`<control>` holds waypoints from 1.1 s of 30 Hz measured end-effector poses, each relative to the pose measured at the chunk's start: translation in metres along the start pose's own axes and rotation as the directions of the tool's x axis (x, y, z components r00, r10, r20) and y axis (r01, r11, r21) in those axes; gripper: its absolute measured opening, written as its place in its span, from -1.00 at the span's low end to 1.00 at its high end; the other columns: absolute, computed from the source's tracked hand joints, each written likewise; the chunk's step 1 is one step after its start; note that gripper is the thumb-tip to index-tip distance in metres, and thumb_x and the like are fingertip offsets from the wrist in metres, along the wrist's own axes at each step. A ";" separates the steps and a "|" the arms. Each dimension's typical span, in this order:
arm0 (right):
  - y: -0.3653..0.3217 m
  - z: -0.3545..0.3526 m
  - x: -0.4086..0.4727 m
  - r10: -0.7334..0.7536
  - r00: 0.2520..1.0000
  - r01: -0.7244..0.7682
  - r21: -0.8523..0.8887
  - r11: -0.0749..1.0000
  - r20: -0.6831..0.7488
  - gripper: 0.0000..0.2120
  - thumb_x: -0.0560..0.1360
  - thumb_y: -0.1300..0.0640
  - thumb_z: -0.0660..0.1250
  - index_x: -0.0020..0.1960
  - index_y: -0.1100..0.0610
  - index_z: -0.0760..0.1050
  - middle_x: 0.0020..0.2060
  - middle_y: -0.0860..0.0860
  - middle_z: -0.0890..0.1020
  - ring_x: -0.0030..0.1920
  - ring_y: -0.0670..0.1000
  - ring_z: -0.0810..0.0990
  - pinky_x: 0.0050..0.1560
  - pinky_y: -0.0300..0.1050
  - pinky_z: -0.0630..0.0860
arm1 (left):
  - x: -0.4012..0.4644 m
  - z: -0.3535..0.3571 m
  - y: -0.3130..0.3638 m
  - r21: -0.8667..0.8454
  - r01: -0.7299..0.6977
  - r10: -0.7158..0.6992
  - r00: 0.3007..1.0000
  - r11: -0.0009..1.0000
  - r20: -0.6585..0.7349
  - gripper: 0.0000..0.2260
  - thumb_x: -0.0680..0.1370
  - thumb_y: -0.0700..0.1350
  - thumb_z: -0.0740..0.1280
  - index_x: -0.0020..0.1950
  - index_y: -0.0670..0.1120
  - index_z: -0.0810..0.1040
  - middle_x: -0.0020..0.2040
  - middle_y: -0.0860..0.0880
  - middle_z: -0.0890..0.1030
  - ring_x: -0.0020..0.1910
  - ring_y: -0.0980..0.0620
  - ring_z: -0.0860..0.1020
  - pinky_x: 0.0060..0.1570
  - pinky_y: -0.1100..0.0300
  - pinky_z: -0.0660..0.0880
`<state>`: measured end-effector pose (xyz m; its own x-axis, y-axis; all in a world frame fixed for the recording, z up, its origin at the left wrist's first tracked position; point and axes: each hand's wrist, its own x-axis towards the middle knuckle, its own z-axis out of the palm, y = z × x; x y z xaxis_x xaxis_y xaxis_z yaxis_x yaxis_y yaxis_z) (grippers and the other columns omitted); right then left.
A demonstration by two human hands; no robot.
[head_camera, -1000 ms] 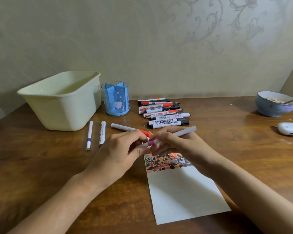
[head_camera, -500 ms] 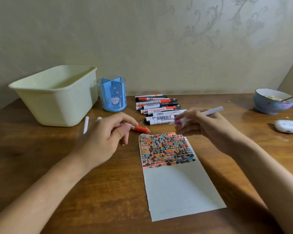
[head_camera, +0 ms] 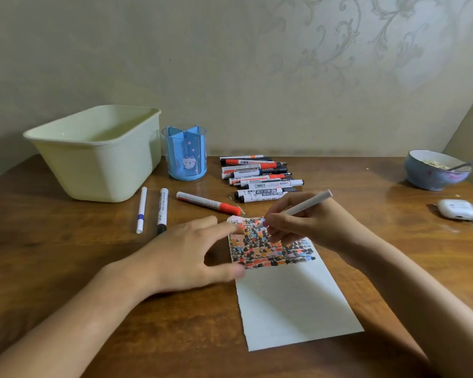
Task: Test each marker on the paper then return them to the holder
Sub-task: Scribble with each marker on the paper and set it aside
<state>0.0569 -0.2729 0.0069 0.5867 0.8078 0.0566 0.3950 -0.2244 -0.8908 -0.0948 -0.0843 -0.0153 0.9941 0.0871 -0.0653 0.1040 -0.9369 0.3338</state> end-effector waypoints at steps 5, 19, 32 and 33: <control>-0.003 0.014 -0.011 -0.050 0.998 0.050 -0.023 0.998 0.026 -0.94 0.49 0.22 0.48 -0.05 0.14 0.65 -0.20 0.08 0.74 -0.16 0.07 0.75 -0.19 -0.03 0.69 | 0.001 0.002 0.001 0.182 0.007 -0.024 0.996 0.983 0.090 -0.09 0.28 0.60 0.20 0.56 0.31 0.05 0.09 0.21 0.34 0.09 0.20 0.33 -0.04 0.27 0.33; 0.011 0.049 -0.023 -0.040 0.999 0.042 -0.060 0.997 0.036 -0.94 0.47 0.27 0.46 -0.14 0.15 0.65 -0.29 0.11 0.71 -0.32 0.08 0.71 -0.21 -0.06 0.66 | 0.001 0.005 0.001 0.241 -0.004 -0.009 0.999 0.971 0.054 -0.11 0.33 0.57 0.20 0.57 0.24 0.10 -0.09 0.17 0.24 0.00 0.10 0.28 -0.07 0.19 0.22; 0.010 0.051 -0.022 -0.054 0.997 0.059 -0.118 0.991 0.047 -0.91 0.46 0.31 0.46 -0.14 0.13 0.65 -0.30 0.09 0.72 -0.31 0.05 0.70 -0.21 -0.13 0.66 | 0.003 0.006 0.000 0.237 -0.013 -0.003 0.998 0.971 0.069 -0.12 0.34 0.56 0.20 0.57 0.23 0.08 0.00 0.14 0.28 0.01 0.13 0.26 -0.14 0.23 0.20; 0.010 0.051 -0.022 -0.054 0.998 0.059 -0.116 0.992 0.042 -0.91 0.46 0.31 0.46 -0.14 0.14 0.65 -0.31 0.10 0.71 -0.31 0.05 0.70 -0.21 -0.10 0.66 | 0.003 0.005 0.000 0.238 -0.015 -0.002 0.997 0.971 0.072 -0.12 0.34 0.56 0.19 0.57 0.23 0.08 0.00 0.14 0.28 0.01 0.13 0.26 -0.14 0.23 0.21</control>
<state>0.0117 -0.2649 -0.0264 0.5344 0.8408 0.0862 0.5081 -0.2381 -0.8278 -0.0919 -0.0859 -0.0206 0.9889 0.0645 -0.1336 0.0784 -0.9917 0.1016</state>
